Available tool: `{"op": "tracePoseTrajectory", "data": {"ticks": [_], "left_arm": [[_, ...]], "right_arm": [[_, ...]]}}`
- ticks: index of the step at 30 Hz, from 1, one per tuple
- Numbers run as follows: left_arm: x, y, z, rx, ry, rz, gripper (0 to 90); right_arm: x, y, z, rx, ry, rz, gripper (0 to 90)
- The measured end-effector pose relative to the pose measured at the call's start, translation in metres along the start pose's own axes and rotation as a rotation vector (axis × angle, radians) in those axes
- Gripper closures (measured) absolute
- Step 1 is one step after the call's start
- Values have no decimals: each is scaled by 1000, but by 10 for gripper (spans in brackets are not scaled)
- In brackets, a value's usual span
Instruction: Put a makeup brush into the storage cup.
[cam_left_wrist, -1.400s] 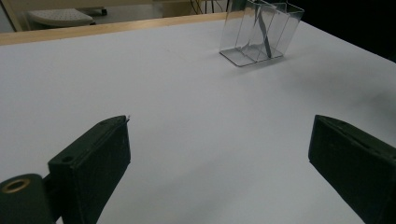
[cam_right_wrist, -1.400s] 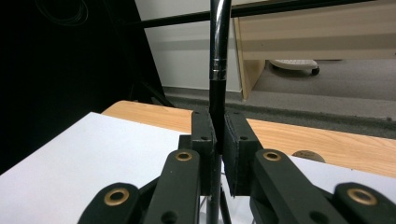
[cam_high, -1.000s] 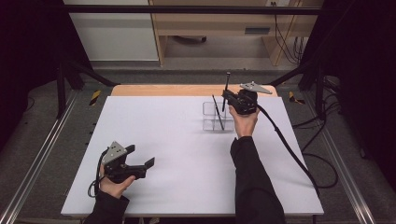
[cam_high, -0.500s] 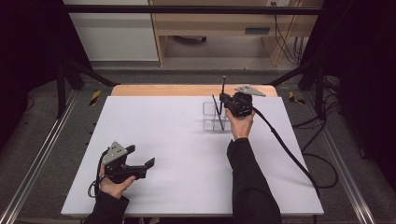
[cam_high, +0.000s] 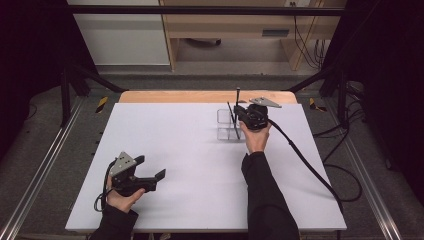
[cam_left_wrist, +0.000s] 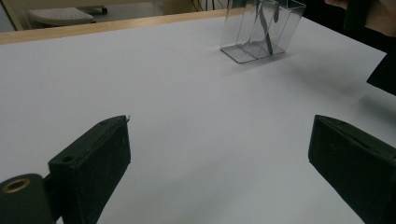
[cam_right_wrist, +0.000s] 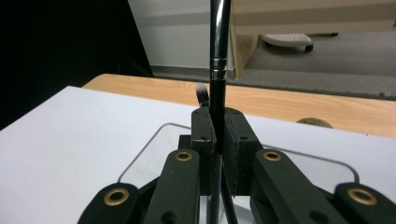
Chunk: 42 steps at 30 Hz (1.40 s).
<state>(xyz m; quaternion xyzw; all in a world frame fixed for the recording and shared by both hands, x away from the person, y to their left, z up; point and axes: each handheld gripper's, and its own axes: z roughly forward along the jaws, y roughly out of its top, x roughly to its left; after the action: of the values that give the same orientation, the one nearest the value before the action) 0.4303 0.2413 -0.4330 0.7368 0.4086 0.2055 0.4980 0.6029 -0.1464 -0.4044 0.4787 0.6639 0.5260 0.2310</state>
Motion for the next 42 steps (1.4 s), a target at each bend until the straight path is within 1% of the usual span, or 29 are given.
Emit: {"op": "tracePoseTrajectory", "data": {"ticks": [13,15,17,19,20,21,22,25,28,30,32,34,40,42], "left_arm": [[0,0,0,1,2,0,52],[-1,0,0,3,2,1,52],[0,0,0,3,2,0,52],[0,-1,1,3,2,-2,53],[0,-1,1,3,4,-3,53],[0,-1,1,3,6,-4,53],[0,-1,1,4,6,-5,54],[0,-1,2,5,7,-4,54],[0,-1,1,3,9,-6,54],[1,-1,1,3,10,-6,54],[2,-1,1,2,11,-9,54],[2,-1,1,3,11,-10,54],[3,0,0,4,13,-11,54],[4,0,0,3,14,-13,54]], "right_arm": [[3,-9,-1,24,-1,-14,842],[4,-10,-1,35,-2,-22,839],[3,-11,-1,69,8,-21,833],[2,-12,-2,103,17,-16,796],[2,-12,-4,109,17,-16,789],[3,-12,-6,104,14,-25,774],[4,-12,-10,100,24,-25,760],[6,-13,-20,98,26,-52,716],[7,-13,-32,79,37,-61,661],[7,-14,-39,68,52,-61,612],[7,-16,-48,56,57,-73,558],[7,-17,-54,52,76,-67,500],[11,-21,-72,46,116,-79,349],[13,-23,-79,44,131,-79,284]]}}
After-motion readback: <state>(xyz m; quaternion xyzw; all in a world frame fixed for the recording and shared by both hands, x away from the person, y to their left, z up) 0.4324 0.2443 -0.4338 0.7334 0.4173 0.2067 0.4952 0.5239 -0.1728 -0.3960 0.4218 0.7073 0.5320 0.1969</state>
